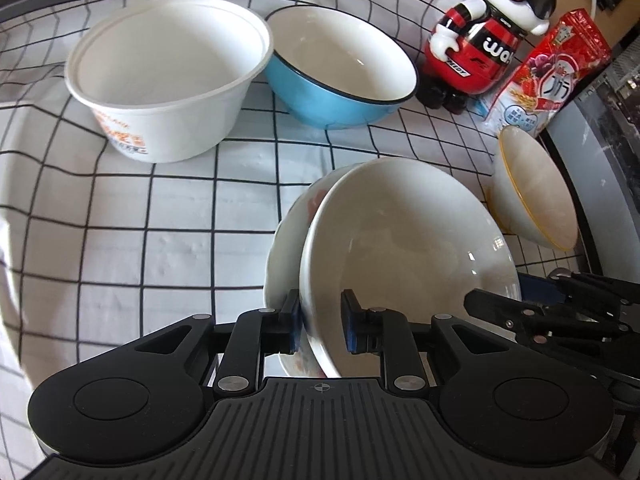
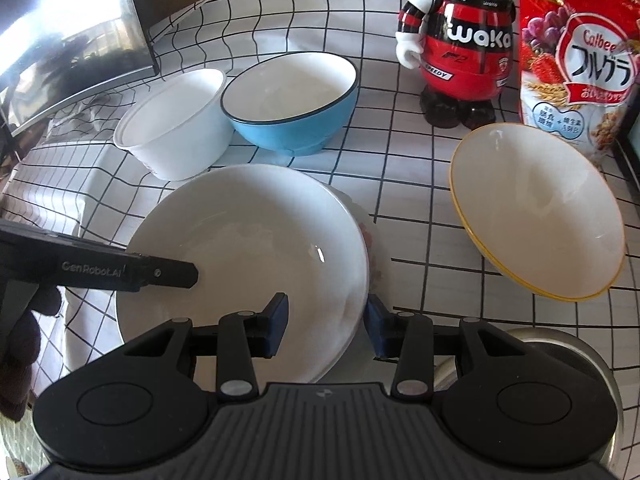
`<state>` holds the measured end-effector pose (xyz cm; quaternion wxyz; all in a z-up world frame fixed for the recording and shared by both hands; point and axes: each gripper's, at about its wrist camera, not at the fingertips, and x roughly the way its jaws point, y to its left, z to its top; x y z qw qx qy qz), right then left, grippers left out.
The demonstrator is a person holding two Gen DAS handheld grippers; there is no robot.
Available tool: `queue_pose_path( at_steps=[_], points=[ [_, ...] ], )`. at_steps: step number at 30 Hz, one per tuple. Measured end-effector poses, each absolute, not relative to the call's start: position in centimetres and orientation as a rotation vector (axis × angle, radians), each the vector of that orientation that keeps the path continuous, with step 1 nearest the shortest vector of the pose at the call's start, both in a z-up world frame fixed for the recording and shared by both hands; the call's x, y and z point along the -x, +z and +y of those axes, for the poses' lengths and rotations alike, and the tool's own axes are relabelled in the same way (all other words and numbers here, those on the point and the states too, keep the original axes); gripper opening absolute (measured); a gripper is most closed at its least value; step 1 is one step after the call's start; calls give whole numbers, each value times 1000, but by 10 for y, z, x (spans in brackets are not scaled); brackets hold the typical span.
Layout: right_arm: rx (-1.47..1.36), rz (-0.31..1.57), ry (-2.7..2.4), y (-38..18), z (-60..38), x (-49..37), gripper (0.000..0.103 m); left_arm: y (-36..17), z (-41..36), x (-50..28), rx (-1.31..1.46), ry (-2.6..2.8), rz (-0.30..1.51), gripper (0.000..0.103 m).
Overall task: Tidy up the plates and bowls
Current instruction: 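Lower the white bowl onto the floral plate and open both tools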
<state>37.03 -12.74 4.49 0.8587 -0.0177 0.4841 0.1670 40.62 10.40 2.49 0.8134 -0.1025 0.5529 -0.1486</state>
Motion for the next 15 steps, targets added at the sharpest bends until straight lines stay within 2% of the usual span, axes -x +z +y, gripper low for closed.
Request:
queue_pose_path(
  at_steps=[8, 15],
  points=[
    [35, 1034, 301, 42, -124, -360, 41, 46, 117, -402, 149, -354, 1129, 21],
    [-23, 945, 214, 55, -130, -341, 41, 58, 125, -402, 140, -362, 1072, 21]
  ],
)
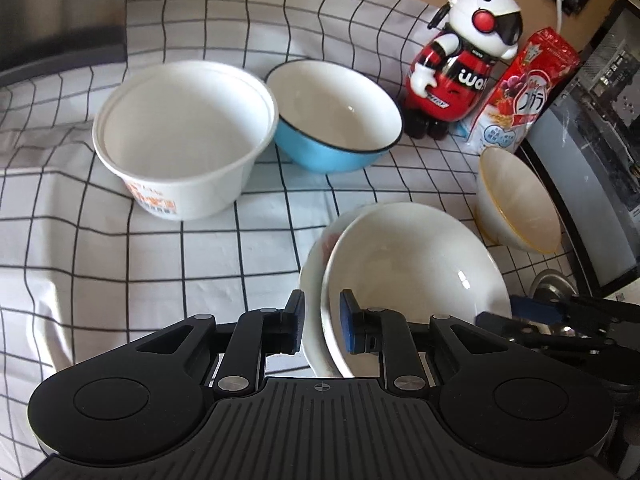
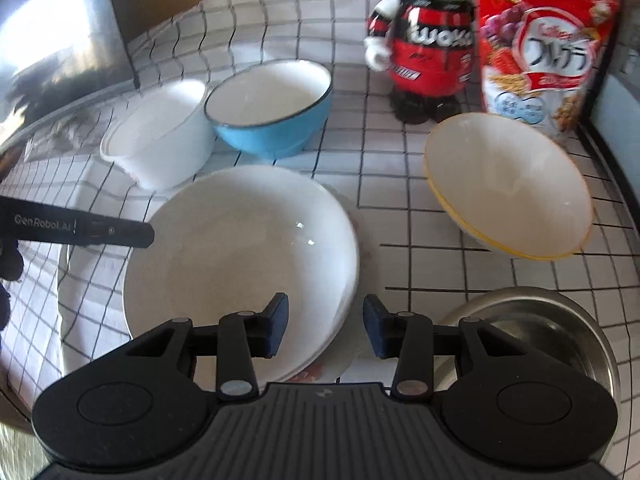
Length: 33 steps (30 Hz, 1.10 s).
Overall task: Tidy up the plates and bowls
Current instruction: 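Lower the white bowl onto the floral plate and open both tools, then grasp the stainless steel bowl rim with the left tool while the right tool grips it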
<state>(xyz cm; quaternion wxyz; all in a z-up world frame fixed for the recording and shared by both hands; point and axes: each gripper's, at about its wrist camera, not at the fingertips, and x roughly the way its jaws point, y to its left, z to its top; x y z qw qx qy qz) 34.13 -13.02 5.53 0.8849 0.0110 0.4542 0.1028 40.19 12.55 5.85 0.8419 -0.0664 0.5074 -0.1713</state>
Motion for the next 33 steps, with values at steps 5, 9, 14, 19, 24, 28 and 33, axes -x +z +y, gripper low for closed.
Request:
queue_pose_path(
  at_steps=[5, 9, 14, 19, 24, 28, 33],
  points=[
    [-18, 831, 93, 72, -146, -314, 45, 63, 122, -397, 159, -400, 1025, 22],
    [7, 722, -20, 88, -167, -288, 58, 70, 117, -394, 190, -431, 998, 22],
    [61, 625, -113, 99, -194, -273, 69, 86, 105, -386, 184, -432, 960, 22],
    [123, 672, -56, 94, -217, -280, 69, 102, 78, -374, 163, -425, 945, 22],
    [184, 679, -12, 83, -243, -277, 70, 108, 24, -350, 174, -459, 978, 22],
    [257, 649, 9, 71, -270, -267, 79, 92, -19, -325, 168, -492, 1013, 22],
    [334, 572, 32, 54, -297, -247, 79, 62, -40, -303, 268, -438, 1066, 22]
  ],
)
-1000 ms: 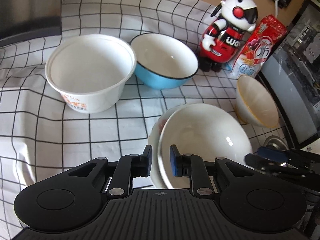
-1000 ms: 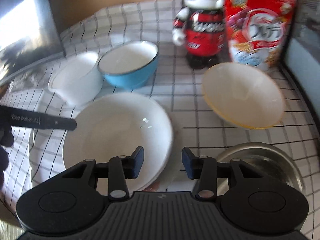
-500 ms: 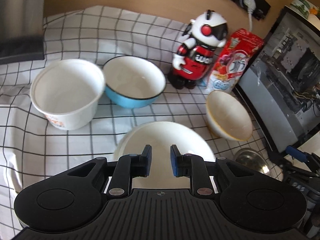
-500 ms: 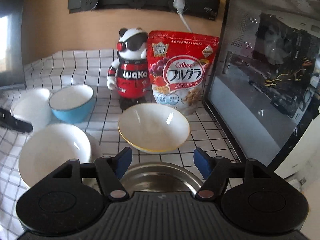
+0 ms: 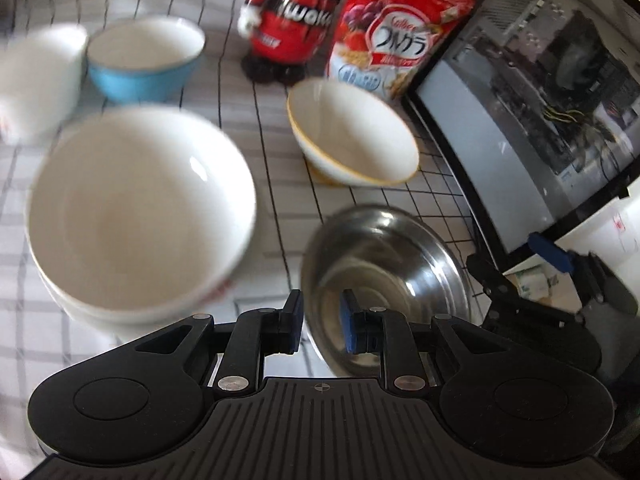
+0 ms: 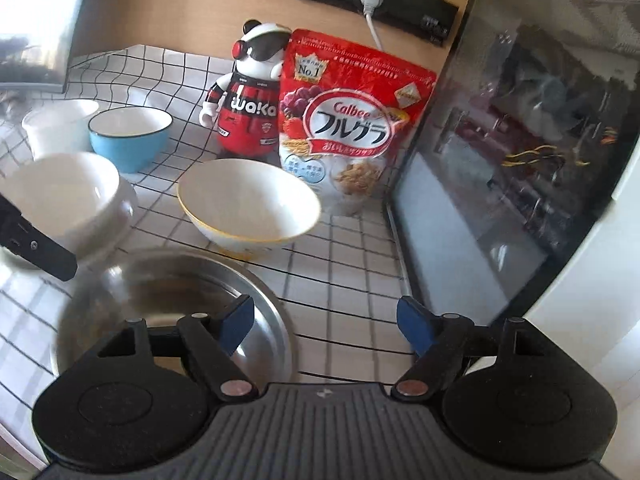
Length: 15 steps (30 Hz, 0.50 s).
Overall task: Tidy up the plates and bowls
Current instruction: 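Grasp the stainless steel bowl rim with the left tool while the right tool grips it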
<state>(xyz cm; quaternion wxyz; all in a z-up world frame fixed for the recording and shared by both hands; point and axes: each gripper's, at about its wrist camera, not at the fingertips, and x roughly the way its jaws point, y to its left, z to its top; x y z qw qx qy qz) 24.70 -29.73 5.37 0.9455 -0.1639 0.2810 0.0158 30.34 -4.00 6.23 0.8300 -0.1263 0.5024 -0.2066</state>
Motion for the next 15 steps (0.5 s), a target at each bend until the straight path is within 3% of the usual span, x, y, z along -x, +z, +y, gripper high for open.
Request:
queue_pose_path(
  at_steps=[13, 15],
  points=[
    [7, 735, 270, 31, -341, -274, 79, 32, -66, -285, 265, -258, 1102, 23],
    [-12, 768, 280, 25, -341, -279, 72, 26, -68, -284, 280, -250, 1108, 23]
  ],
)
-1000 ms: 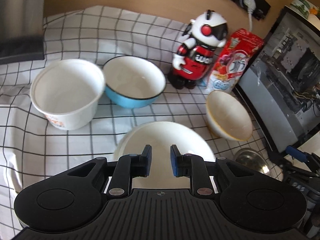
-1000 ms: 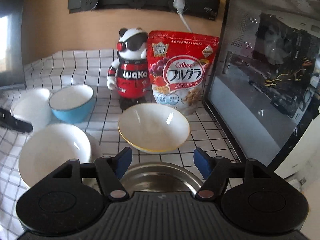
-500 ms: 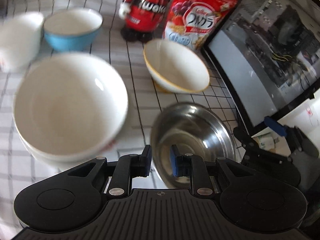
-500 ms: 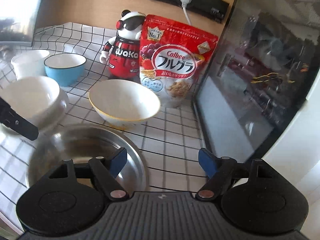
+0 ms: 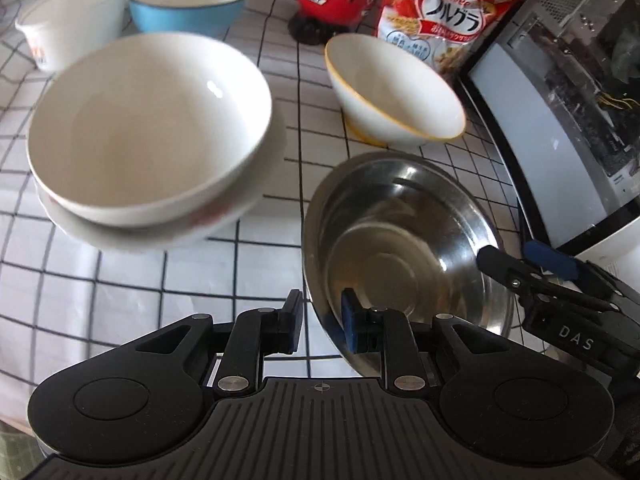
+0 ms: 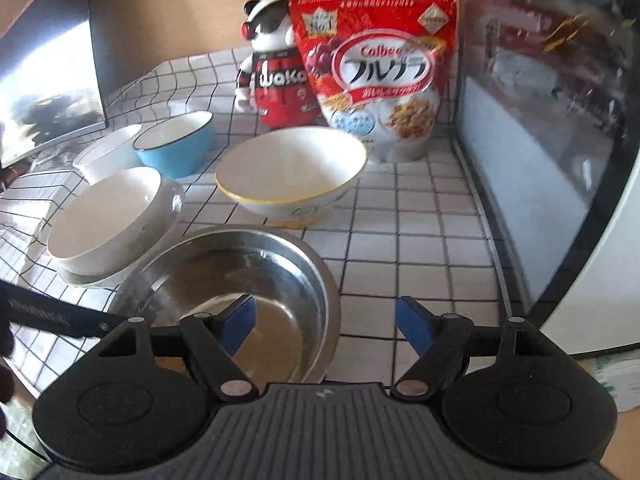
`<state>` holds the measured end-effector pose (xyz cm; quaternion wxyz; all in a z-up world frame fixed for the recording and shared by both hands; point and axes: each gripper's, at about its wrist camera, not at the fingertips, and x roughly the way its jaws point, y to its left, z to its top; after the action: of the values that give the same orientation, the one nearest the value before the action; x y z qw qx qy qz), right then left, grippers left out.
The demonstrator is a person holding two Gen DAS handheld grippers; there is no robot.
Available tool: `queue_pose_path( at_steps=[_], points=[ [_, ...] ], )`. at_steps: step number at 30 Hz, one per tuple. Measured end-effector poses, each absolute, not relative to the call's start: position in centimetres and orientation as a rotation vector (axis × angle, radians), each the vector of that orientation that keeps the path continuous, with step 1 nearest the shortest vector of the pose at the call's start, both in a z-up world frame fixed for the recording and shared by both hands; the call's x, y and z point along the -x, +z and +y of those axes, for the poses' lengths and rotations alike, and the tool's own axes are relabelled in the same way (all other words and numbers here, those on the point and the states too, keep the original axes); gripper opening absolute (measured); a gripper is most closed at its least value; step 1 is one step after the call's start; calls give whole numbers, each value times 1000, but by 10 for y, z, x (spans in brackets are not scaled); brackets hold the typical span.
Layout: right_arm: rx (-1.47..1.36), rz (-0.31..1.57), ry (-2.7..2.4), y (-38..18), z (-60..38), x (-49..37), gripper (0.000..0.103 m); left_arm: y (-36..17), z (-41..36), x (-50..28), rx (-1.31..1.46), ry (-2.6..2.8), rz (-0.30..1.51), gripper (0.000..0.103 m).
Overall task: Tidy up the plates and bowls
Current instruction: 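Grasp the stainless steel bowl rim with the left tool while the right tool grips it, then lift the steel bowl with both tools and carry it toward the white bowl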
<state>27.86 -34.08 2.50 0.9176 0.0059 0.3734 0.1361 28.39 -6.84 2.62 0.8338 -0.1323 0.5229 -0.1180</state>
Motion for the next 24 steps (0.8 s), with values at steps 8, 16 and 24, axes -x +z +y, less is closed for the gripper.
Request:
queue_pose_path(
  at_steps=[8, 16, 24],
  points=[
    [-134, 915, 305, -2, -343, -306, 49, 7, -80, -288, 298, -255, 1160, 23],
    [-93, 930, 324, -8, -331, -313, 35, 3, -81, -294, 320, -272, 1142, 22],
    [-71, 952, 317, -8, -326, -314, 28, 4, -89, -292, 256, -257, 1145, 16]
  ],
)
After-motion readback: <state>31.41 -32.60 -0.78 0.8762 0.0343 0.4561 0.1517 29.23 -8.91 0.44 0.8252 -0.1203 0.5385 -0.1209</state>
